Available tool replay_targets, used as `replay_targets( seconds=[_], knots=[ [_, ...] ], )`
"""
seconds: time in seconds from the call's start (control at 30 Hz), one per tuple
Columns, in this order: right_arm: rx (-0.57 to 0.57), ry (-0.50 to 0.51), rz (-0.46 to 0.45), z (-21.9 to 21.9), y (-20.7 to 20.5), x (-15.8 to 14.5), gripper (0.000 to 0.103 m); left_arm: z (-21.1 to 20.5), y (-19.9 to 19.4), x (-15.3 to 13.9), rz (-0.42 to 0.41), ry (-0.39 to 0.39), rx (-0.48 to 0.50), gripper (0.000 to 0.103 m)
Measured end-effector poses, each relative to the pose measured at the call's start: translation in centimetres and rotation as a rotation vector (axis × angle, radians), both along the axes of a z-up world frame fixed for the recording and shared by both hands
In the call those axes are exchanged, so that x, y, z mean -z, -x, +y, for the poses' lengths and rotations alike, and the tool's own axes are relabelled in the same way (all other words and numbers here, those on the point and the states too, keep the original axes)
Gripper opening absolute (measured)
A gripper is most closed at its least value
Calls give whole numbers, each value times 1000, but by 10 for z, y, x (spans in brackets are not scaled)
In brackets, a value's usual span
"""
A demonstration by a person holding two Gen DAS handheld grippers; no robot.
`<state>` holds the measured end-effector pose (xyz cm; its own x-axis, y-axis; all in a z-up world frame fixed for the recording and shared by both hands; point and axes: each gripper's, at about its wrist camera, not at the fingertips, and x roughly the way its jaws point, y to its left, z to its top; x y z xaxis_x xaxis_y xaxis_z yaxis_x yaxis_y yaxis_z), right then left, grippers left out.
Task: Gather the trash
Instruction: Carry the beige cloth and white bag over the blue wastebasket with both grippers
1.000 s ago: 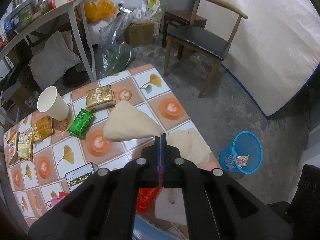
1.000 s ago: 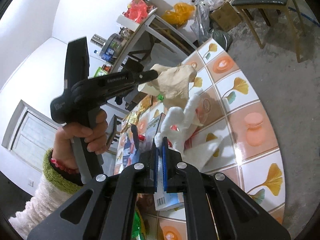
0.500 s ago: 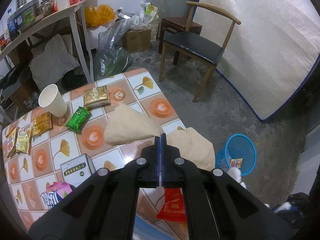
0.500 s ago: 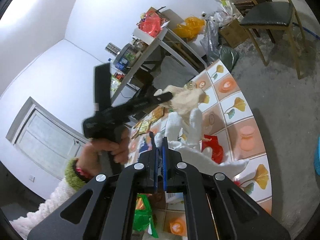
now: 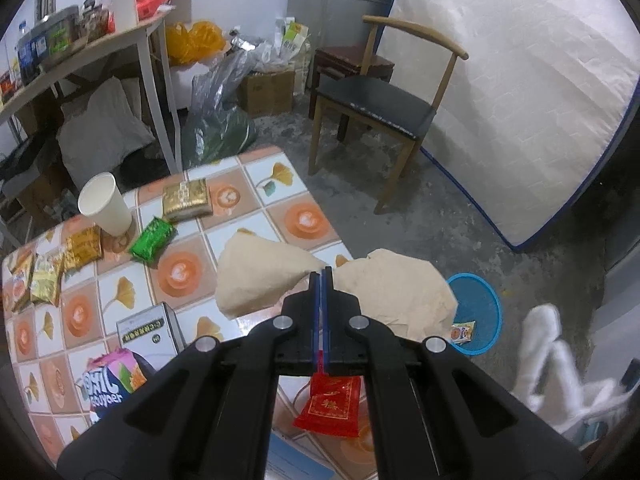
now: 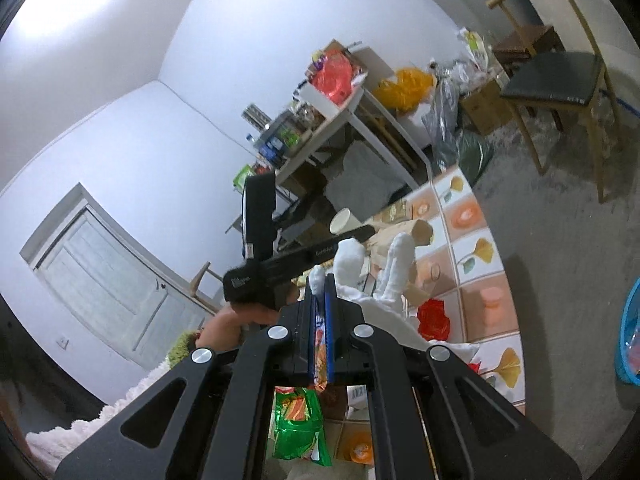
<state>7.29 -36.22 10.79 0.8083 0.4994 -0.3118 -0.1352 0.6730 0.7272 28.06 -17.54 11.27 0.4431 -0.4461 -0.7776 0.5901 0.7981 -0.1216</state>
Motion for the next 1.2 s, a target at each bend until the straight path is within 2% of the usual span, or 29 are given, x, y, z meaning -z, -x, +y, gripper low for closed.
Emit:
replay_targets(
  seconds=[0.1,0.3,0.57,0.73,0.87,1.03,1.2],
  knots=[
    [33,10,-33,-11,16,-11,4,-7,8,-9,-45,-9,9,0],
    [130,30,-70,-40,51,-24,4,-36,17,-14,-42,14,54,0],
    [300,66,-14,-96,94,-16,4,-109,49,-11,-20,38,187,0],
    [400,53,59,-133,112,5,4,-154,72,1,11,43,272,0],
    [485,8,128,-168,124,31,4,-190,90,19,71,44,334,0],
    [574,-54,213,-207,140,70,4,-242,118,53,138,6,420,0],
    [654,-107,302,-249,149,111,4,-293,137,100,245,-38,473,0]
  ],
)
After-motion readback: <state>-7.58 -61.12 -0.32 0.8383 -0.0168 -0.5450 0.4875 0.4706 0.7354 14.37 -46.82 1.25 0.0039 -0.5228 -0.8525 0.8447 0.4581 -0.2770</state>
